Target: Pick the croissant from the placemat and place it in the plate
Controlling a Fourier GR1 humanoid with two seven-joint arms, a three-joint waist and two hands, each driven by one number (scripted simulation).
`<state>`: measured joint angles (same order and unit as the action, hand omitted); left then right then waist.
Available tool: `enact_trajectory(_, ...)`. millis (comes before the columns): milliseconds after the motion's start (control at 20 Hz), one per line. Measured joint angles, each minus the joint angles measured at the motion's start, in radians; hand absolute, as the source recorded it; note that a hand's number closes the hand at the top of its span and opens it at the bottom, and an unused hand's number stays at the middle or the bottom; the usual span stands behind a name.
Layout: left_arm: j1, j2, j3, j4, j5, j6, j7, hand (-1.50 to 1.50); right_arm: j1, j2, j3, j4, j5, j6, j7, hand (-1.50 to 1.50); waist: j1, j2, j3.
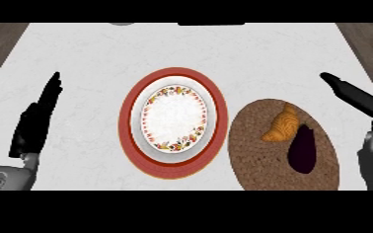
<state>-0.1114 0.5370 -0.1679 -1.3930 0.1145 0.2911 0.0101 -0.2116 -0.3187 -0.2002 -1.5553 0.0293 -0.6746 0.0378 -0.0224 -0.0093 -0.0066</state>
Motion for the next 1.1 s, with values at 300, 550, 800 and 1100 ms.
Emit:
enact_trajectory(300,0.068,0.009,-0.017,-0.018,-0.019,-0.015,-0.066,0.00,0.050,0.204,0.035,-0.078,0.225,-0.389,-0.115,-1.50,0.025,0.000,0.002)
enact_trajectory(550,0.121,0.009,-0.011,-0.029,-0.023,-0.024,-0.128,0.00,0.148,0.283,0.240,-0.114,0.381,-0.555,-0.057,-1.50,0.033,0.002,0.001)
enact_trajectory(800,0.153,0.015,-0.002,-0.042,-0.023,-0.029,-0.150,0.00,0.265,0.308,0.332,-0.064,0.495,-0.557,0.100,-1.50,0.031,0.006,-0.001)
enact_trajectory(1100,0.169,0.014,0.001,-0.057,-0.029,-0.025,-0.155,0.00,0.359,0.316,0.346,-0.027,0.622,-0.460,0.324,-1.50,0.029,0.011,-0.004)
